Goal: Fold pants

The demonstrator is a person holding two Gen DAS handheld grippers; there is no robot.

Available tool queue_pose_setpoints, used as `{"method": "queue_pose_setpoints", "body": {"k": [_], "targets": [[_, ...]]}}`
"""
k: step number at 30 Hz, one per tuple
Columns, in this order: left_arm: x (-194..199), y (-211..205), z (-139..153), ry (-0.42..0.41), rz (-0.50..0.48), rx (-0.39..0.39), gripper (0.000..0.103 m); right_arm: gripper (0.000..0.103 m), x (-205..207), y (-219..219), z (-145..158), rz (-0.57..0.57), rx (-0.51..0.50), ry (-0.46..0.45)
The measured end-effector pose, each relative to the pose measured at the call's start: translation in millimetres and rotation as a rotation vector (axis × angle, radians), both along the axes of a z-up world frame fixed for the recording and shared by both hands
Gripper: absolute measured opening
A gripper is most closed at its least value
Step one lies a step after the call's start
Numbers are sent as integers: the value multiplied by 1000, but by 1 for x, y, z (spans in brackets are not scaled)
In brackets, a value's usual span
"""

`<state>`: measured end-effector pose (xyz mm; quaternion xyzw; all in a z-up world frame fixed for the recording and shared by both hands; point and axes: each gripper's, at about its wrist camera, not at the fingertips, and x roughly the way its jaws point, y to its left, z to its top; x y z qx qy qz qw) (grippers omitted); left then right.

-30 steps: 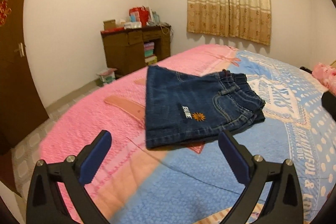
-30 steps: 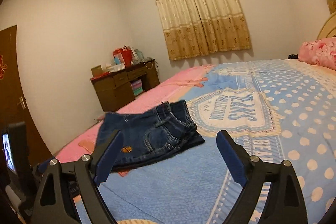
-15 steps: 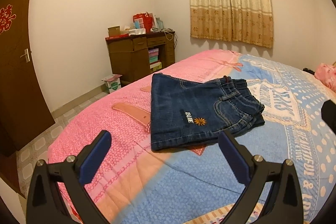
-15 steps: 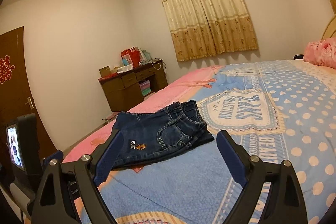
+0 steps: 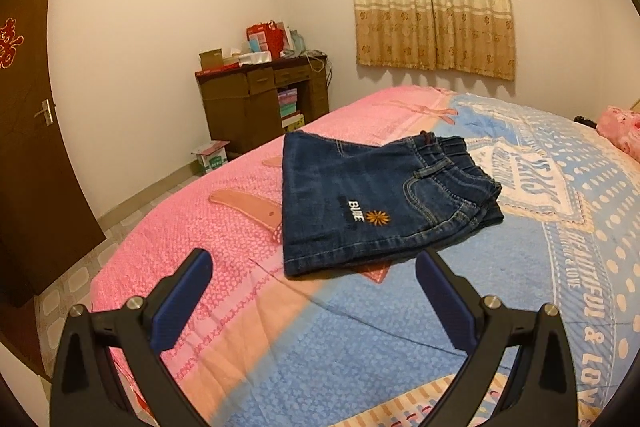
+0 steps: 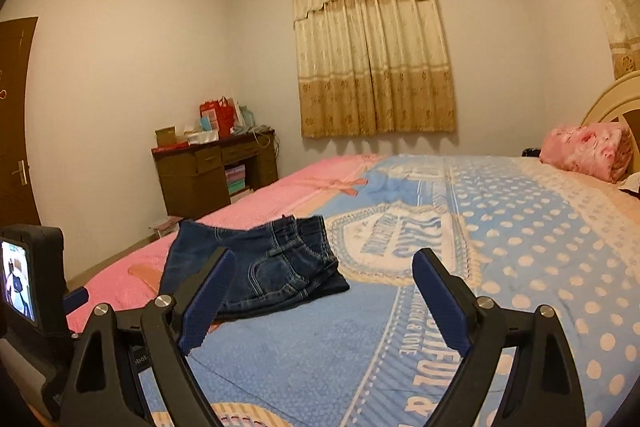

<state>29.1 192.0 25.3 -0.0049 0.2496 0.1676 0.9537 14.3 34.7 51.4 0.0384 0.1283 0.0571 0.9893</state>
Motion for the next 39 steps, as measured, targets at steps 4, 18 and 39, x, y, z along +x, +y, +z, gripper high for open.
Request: {"method": "queue_pose_setpoints", "body": {"k": [4, 18, 39], "targets": [[-2, -2, 3, -8, -19, -13, 103, 91, -4, 3, 2, 22, -12, -10], [-11, -3, 18, -47, -13, -20, 103, 91, -4, 3, 7, 64, 31, 10], [-12, 0, 18, -41, -10, -11, 103, 91, 2, 2, 2, 79, 59, 47]]}}
